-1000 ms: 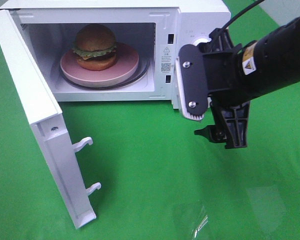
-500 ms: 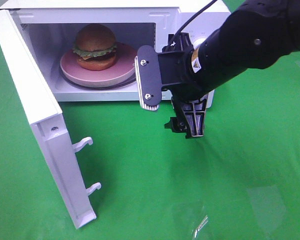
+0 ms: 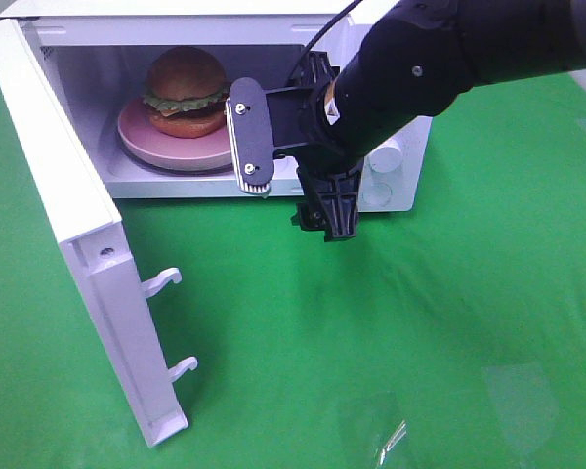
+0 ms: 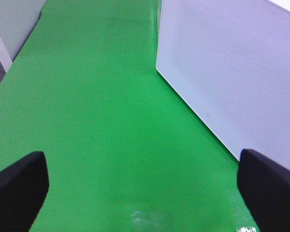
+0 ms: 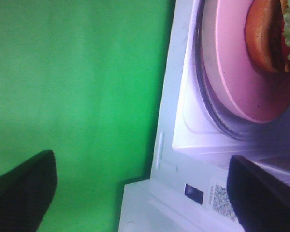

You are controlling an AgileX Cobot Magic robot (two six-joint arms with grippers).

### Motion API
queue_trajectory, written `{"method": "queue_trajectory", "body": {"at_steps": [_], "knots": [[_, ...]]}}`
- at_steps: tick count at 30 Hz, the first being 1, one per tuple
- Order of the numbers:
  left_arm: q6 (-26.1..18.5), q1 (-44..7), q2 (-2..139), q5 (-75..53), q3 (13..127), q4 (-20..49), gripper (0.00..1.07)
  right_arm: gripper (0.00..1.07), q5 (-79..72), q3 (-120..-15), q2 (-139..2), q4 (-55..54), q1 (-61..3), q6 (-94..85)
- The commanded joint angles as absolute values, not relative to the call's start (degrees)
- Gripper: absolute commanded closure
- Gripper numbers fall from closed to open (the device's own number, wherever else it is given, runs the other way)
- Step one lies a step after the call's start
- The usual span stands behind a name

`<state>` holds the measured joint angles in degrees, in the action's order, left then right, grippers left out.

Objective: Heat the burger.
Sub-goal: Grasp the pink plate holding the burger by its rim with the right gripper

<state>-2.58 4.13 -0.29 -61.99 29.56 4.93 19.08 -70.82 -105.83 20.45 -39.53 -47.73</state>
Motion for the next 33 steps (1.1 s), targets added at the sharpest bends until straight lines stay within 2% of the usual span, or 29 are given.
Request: {"method": "queue_trajectory", "body": {"at_steps": [1,17,33], "knots": [[-2.52,4.18,-0.52,-61.36,29.56,5.10,0.09,0.17,19.82,-75.17,-109.78,22.06,-39.53,-46.35],[-2.52,4.18,-0.52,-61.36,29.56,5.10,0.09,0.19,22.12,-94.48,-125.02,21.54,-38.67,-46.18],[-2.52,4.18,-0.52,-61.36,29.56,5.10,0.09,0.23,22.98,-104.79,-135.10,18.28,-38.04,-46.18]]}}
